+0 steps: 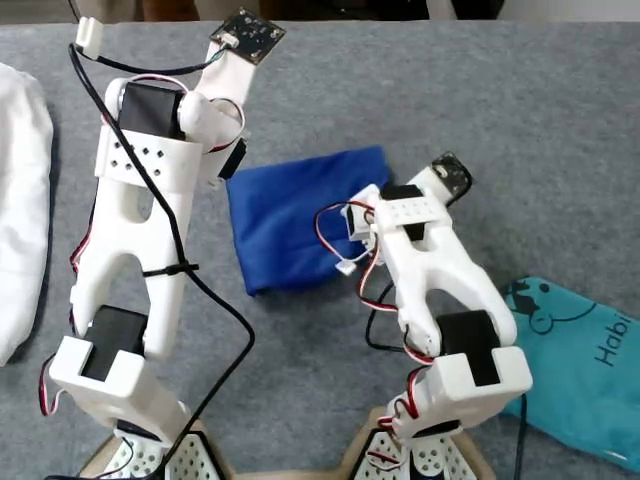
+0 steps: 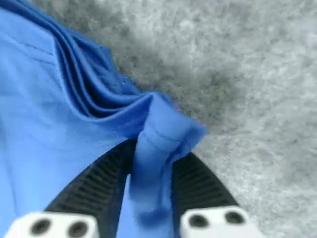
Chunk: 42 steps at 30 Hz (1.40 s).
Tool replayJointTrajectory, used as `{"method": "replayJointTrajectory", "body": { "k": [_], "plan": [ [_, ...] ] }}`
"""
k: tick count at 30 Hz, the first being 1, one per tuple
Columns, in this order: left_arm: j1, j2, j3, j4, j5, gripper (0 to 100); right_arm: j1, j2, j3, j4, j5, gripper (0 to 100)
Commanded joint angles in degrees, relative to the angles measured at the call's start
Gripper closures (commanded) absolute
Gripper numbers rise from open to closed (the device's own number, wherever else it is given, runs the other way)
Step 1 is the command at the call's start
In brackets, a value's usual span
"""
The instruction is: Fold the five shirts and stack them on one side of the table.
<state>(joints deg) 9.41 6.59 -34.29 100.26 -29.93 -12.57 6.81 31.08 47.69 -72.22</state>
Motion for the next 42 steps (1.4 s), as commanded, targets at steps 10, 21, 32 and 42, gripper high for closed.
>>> {"method": "replayJointTrajectory", "body": {
  "k": [10, 21, 32, 42],
  "plan": [
    [0.35, -2.51, -0.09, 0.44, -0.97, 98, 3.91, -3.74, -1.19, -0.62, 4.04, 99.4],
    [0.26, -2.51, -0.18, 0.44, -1.05, 98, 15.08, -15.08, -1.1, -0.62, 8.44, 99.5],
    [0.26, -2.77, -0.09, 0.44, -1.05, 98, 31.52, -32.4, -1.01, 15.38, 18.81, 99.5],
    [0.7, -3.03, 0.09, 0.44, -1.05, 98, 54.64, -36.0, -0.92, 22.24, 31.38, 99.4]
  ]
}}
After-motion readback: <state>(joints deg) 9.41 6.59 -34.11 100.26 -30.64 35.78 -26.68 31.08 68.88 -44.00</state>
